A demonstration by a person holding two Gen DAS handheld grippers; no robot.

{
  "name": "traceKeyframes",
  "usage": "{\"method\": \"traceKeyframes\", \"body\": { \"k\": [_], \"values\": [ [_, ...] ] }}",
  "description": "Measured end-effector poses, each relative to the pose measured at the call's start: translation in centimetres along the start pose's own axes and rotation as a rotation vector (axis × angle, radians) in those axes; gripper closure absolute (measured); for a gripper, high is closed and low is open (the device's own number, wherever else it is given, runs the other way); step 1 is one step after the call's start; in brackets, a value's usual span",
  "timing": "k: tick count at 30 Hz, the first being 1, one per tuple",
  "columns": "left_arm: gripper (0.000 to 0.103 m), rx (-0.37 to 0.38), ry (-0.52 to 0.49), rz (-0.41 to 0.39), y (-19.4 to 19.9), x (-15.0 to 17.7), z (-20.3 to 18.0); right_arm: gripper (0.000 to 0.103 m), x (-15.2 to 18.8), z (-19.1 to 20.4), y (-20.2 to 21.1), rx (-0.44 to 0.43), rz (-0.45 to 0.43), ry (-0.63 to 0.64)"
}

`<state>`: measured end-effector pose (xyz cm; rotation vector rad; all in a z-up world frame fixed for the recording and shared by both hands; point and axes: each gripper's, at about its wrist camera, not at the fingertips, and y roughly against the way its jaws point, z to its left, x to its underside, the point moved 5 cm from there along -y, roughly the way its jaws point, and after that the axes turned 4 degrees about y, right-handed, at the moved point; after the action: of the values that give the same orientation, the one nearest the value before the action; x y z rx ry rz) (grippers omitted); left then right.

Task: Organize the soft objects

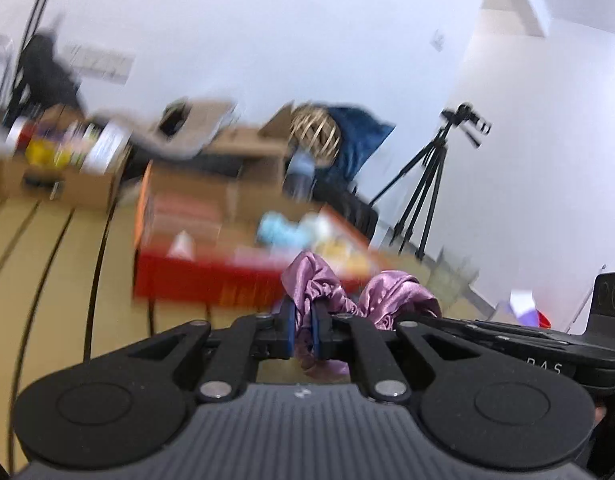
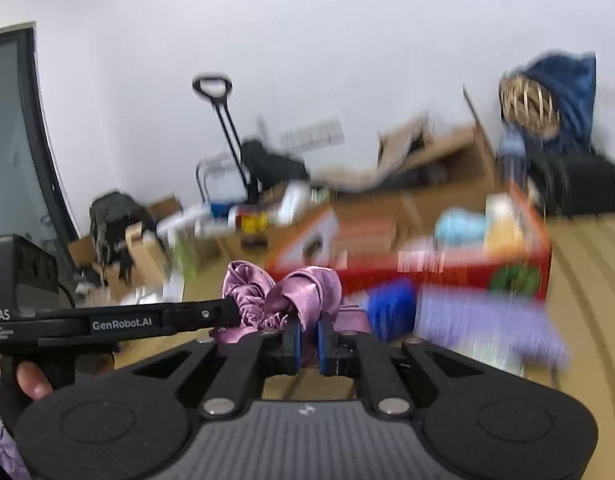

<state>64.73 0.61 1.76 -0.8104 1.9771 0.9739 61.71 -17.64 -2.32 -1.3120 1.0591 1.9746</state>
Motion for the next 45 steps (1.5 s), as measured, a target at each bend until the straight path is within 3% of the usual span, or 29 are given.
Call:
{"method": "traceKeyframes", "body": {
  "k": [4, 9, 13, 17, 20, 23, 27, 30, 31, 35, 38, 40, 43, 45],
  "values": [
    [0.095, -0.029, -0.088, 0.031, -5.9, -6.1, 0.0, 0.095, -6.7, -3.4, -3.6, 0.044, -0.006, 0.033],
    [0.095, -0.128, -0.051, 0.152, -15.1, -9.9, 4.0, 0.095, -10.8, -8.2, -12.9, 0.1, 0.11, -0.014],
    [0.095, -0.163, -0.001, 0.249, -19.8, -9.6, 6.8, 0.095, -10.6, -11.3, -18.6, 0.167, 0.178, -0.038],
    [0.093, -0.13, -0.06, 0.326, -23.6, -8.1, 5.6, 0.095, -8.8, -14.6, -19.3, 0.239, 0.232, -0.08],
    [0.084, -0.126, -0.072, 0.368, -25.4, -6.3, 4.8, 0.095, -6.9, -16.7, -19.5, 0.318, 0.314, -0.076],
    [0.064, -0.144, -0.079, 0.373, -25.6, -5.5, 4.5, 0.091, -6.1, -16.8, -19.8, 0.374, 0.355, -0.022],
    [0.038, -0.165, -0.09, 0.32, -22.9, -7.2, 4.1, 0.085, -6.2, -16.6, -19.2, 0.376, 0.367, 0.0],
    [0.033, -0.193, -0.113, 0.258, -19.3, -9.7, 3.5, 0.069, -8.1, -15.6, -16.7, 0.394, 0.318, 0.008],
    [0.027, -0.203, -0.114, 0.235, -17.9, -10.6, 3.2, 0.067, -8.8, -15.2, -15.8, 0.39, 0.302, 0.011],
    [0.024, -0.244, -0.149, 0.165, -12.4, -13.0, 1.5, 0.063, -12.3, -12.7, -10.2, 0.379, 0.208, 0.041],
    [0.024, -0.255, -0.167, 0.125, -7.8, -13.8, -0.7, 0.051, -14.3, -10.5, -5.3, 0.374, 0.139, 0.066],
    [0.016, -0.221, -0.145, 0.079, -3.9, -13.4, -2.0, 0.05, -15.0, -9.0, -2.4, 0.37, 0.101, 0.089],
    [0.013, -0.163, -0.092, 0.016, 2.1, -10.7, -3.1, 0.041, -14.0, -6.4, 2.6, 0.333, 0.025, 0.103],
    [0.013, -0.194, -0.11, -0.016, 5.4, -7.6, -3.8, 0.032, -12.1, -4.7, 5.3, 0.275, -0.012, 0.113]
  ]
}}
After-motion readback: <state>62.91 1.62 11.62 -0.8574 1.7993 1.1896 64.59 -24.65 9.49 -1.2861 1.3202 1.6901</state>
